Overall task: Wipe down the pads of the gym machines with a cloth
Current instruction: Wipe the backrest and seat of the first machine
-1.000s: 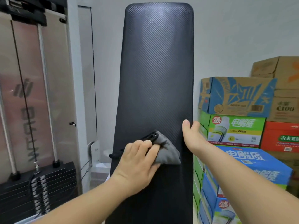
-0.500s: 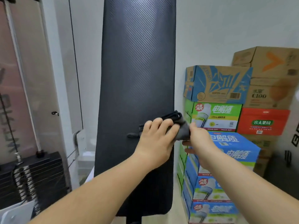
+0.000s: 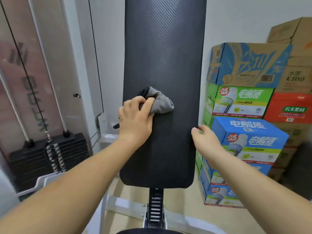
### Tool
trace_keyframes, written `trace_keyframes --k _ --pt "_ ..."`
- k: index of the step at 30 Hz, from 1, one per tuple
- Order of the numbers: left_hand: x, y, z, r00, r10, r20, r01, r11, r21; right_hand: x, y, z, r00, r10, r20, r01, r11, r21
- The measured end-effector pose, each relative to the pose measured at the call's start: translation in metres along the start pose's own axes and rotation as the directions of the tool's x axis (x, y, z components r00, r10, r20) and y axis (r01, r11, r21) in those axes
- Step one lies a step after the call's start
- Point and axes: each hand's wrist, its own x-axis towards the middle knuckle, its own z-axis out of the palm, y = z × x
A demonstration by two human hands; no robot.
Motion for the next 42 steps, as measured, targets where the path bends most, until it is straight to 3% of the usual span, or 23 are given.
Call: trace_keyframes --k 2,4,6,8,10,11,12,14,16,17,19,21,24,27,28,29,31,33,34,36,38,40,42 --pt "-0.048 0.010 0.007 0.999 -0.034 0.015 0.035 0.999 -0.032 -0.004 0.011 0.005 1.000 0.015 0.003 -0.015 1.000 -0.014" --pt "-0.110 0.003 0.016 0.986 0.146 0.080 -0.144 0.989 -0.040 -0.008 0.025 0.012 0.999 0.017 0.030 -0.016 1.000 -0.023" --pt "-0.164 -0.015 0.019 0.901 0.389 0.193 -0.389 0.920 -0.038 -0.011 0.035 0.018 0.999 -0.001 0.040 0.002 1.000 -0.018" --pt "-0.177 -0.032 0.012 0.764 0.601 0.237 -0.608 0.792 -0.049 -0.013 0.040 0.019 0.999 -0.019 0.036 0.019 1.000 -0.003" --pt "-0.147 -0.039 0.005 0.683 0.687 0.248 -0.705 0.709 -0.019 -0.011 0.042 0.017 0.998 -0.019 0.052 0.019 1.000 0.008" --pt "-0.122 -0.035 0.003 0.714 0.662 0.225 -0.684 0.729 0.028 -0.009 0.043 0.016 0.997 -0.004 0.076 0.003 1.000 0.012" --pt "-0.095 -0.028 0.001 0.800 0.576 0.170 -0.593 0.802 0.072 -0.008 0.042 0.014 0.994 0.020 0.110 -0.022 0.999 0.023" --pt "-0.041 0.000 0.000 0.971 0.236 0.038 -0.238 0.969 0.071 -0.009 0.038 0.008 0.973 0.113 0.200 -0.132 0.988 0.085" --pt "-0.011 0.040 0.004 0.999 -0.022 0.023 0.022 0.999 0.024 -0.007 0.036 0.003 0.962 0.179 0.204 -0.212 0.965 0.155" --pt "-0.008 0.058 0.008 0.998 -0.048 0.044 0.048 0.999 0.012 -0.005 0.037 0.002 0.968 0.186 0.169 -0.217 0.957 0.192" --pt "-0.029 0.086 0.021 0.994 0.077 0.080 -0.075 0.997 -0.024 0.000 0.040 -0.001 0.984 0.176 0.003 -0.172 0.960 0.222" --pt "-0.079 0.096 0.033 0.931 0.344 0.124 -0.334 0.938 -0.092 0.002 0.042 -0.004 0.978 0.126 -0.165 -0.101 0.983 0.151" --pt "-0.149 0.068 0.035 0.730 0.630 0.266 -0.610 0.775 -0.163 -0.005 0.043 -0.008 0.965 -0.056 -0.257 0.052 0.998 -0.021" --pt "-0.180 0.009 0.015 0.526 0.752 0.396 -0.759 0.625 -0.179 -0.013 0.032 -0.004 0.922 -0.342 -0.182 0.279 0.913 -0.298" --pt "-0.181 -0.010 0.006 0.508 0.761 0.403 -0.775 0.608 -0.172 -0.013 0.027 0.000 0.884 -0.445 -0.148 0.364 0.849 -0.382" --pt "-0.174 -0.030 -0.002 0.534 0.744 0.401 -0.769 0.625 -0.133 -0.014 0.017 0.008 0.832 -0.543 -0.117 0.446 0.779 -0.441" --pt "-0.140 -0.063 -0.014 0.697 0.627 0.347 -0.659 0.751 -0.034 -0.009 -0.010 0.025 0.726 -0.687 -0.040 0.567 0.630 -0.530" --pt "-0.091 -0.077 -0.022 0.907 0.361 0.214 -0.369 0.930 -0.007 0.002 -0.043 0.038 0.638 -0.769 0.043 0.613 0.474 -0.632" --pt "-0.060 -0.077 -0.028 0.971 0.179 0.158 -0.178 0.984 -0.023 0.008 -0.063 0.044 0.615 -0.783 0.090 0.602 0.393 -0.695" --pt "0.009 -0.063 -0.037 0.985 -0.148 0.089 0.156 0.983 -0.095 0.020 -0.105 0.047 0.634 -0.754 0.170 0.527 0.260 -0.809" --pt "0.085 -0.055 -0.038 0.914 -0.386 0.128 0.407 0.865 -0.294 0.032 -0.141 0.047 0.694 -0.697 0.182 0.446 0.216 -0.869" --pt "0.157 -0.054 -0.039 0.848 -0.481 0.225 0.526 0.706 -0.475 0.040 -0.159 0.048 0.754 -0.636 0.165 0.410 0.258 -0.875" --pt "0.207 -0.057 -0.042 0.830 -0.495 0.255 0.547 0.637 -0.543 0.043 -0.163 0.052 0.780 -0.605 0.159 0.396 0.280 -0.874"
